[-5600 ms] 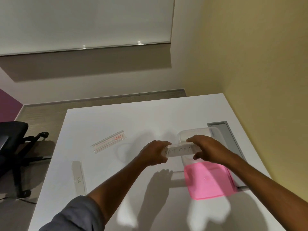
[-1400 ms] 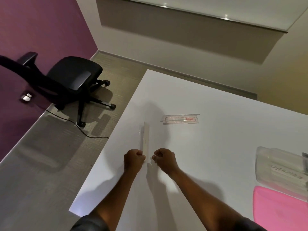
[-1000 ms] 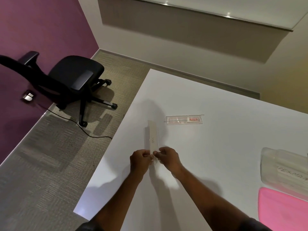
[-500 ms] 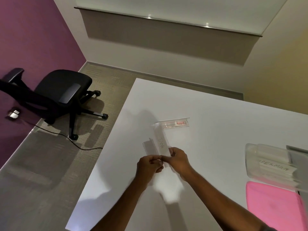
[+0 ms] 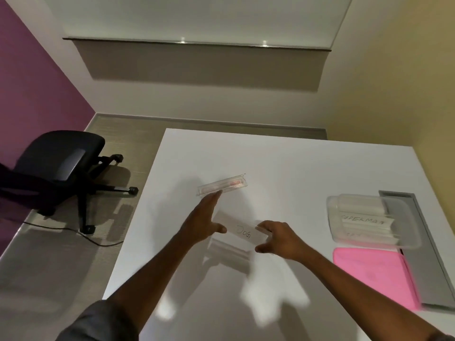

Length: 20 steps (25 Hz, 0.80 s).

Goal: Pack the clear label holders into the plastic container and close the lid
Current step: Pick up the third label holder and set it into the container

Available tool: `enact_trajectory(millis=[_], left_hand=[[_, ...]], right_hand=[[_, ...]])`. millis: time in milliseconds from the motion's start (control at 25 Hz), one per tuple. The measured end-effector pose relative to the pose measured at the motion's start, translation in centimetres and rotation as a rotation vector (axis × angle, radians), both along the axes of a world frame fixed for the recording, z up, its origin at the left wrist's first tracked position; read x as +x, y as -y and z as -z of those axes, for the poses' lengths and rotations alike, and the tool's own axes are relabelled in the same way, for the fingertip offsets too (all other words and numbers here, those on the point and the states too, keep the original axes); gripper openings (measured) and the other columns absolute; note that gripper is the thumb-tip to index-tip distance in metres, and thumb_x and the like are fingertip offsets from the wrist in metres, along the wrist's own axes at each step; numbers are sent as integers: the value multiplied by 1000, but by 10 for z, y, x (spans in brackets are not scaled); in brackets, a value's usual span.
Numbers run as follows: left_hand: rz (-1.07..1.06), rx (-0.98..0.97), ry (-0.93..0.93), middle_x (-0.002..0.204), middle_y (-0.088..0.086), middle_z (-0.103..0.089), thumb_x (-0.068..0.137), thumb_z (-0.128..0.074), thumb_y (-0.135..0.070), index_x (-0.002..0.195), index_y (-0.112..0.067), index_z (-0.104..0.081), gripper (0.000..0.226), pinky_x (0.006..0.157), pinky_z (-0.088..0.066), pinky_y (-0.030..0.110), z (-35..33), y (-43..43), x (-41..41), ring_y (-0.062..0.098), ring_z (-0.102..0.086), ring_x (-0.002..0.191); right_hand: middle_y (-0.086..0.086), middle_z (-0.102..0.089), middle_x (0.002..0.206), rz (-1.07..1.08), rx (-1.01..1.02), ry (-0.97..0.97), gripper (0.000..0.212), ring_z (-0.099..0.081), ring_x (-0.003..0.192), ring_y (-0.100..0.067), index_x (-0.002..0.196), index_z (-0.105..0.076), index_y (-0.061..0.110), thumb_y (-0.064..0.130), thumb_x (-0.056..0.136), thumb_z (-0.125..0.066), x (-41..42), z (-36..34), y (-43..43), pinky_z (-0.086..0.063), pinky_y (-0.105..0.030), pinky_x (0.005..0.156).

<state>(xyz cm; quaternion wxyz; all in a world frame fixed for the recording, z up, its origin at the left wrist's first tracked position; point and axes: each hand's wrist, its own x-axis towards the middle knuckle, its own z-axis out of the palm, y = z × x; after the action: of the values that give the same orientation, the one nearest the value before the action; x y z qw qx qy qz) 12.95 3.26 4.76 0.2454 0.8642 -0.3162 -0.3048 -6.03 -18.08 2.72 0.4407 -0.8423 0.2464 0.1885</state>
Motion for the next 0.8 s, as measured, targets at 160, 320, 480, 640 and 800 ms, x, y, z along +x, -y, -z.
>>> enact_trajectory(millis=[160, 320, 480, 640, 800], left_hand=[[272, 148, -14, 139, -1, -68, 68, -99, -29, 142, -23, -67, 80, 106, -54, 38, -8, 36, -9, 19, -63, 127], [431, 186, 42, 106, -3, -77, 65, -97, -34, 122, -26, -76, 61, 68, -50, 28, -11, 78, -36, 18, -69, 92], [454, 179, 88, 97, -8, -76, 62, -97, -39, 116, -28, -78, 58, 62, -45, 25, -12, 117, -62, 13, -67, 83], [477, 144, 130, 90, -10, -75, 62, -97, -43, 114, -29, -78, 56, 59, -41, 23, -13, 161, -88, 13, -67, 81], [501, 115, 210, 103, -6, -77, 67, -94, -46, 123, -33, -75, 61, 71, -48, 30, -17, 206, -115, 16, -67, 95]], right_hand=[[10, -76, 111, -97, -74, 12, 56, -74, 93, -9, 123, -72, 28, 32, 70, -91, -28, -16, 38, -60, -24, 74], [8, -76, 106, -132, -155, 35, 51, -73, 90, -15, 118, -73, 29, 33, 69, -87, -57, -28, 73, -63, -37, 76], [8, -75, 115, -143, -231, 34, 56, -70, 99, -16, 123, -72, 31, 35, 69, -86, -84, -34, 108, -61, -41, 85], [8, -74, 125, -155, -315, -2, 61, -68, 112, -17, 130, -69, 32, 33, 73, -89, -109, -39, 147, -58, -43, 94], [5, -74, 131, -139, -360, -1, 65, -69, 116, -21, 135, -70, 28, 29, 74, -90, -138, -45, 190, -59, -45, 95]])
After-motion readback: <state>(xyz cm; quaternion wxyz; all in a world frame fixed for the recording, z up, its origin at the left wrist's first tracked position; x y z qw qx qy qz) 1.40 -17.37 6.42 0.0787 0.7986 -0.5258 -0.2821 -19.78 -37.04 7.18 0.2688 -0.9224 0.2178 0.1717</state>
